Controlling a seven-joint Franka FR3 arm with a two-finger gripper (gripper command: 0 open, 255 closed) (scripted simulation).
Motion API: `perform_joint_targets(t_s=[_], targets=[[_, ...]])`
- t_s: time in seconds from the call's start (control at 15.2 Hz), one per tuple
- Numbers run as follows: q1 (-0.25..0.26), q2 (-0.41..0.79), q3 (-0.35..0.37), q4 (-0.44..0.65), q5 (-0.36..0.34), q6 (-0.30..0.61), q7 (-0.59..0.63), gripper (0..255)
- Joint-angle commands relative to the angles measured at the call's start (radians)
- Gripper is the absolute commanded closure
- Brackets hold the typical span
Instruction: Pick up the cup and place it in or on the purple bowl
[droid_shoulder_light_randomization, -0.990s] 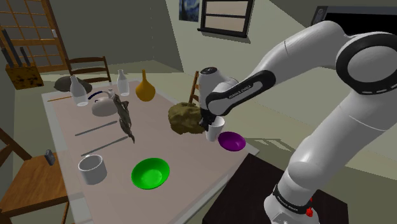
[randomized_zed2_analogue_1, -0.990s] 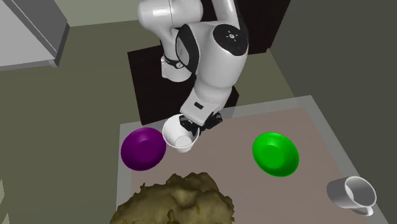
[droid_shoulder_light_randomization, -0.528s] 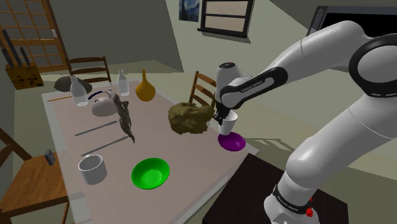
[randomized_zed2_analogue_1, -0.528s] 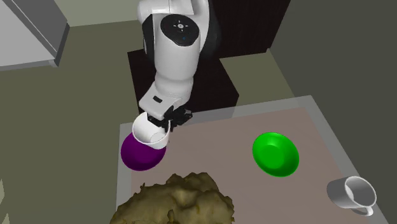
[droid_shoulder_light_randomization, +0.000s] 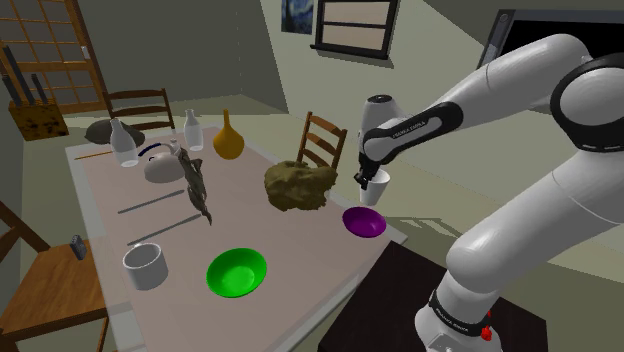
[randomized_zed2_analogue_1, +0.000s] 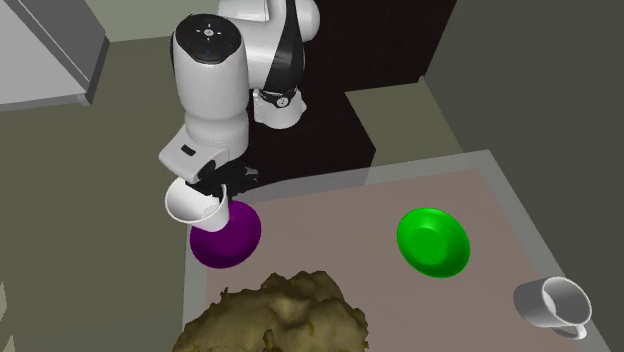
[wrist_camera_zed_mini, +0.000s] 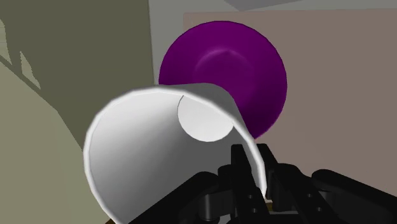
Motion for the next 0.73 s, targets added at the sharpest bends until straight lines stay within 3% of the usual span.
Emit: perform_joint_targets(t_s=[0.0,0.66], targets=[[-0.004,0.016,-0.003,-0.012,-0.007,0.029,0.003,255],[-0.022,0.127,-0.004,-0.062,-0.054,0.188,0.054,255]])
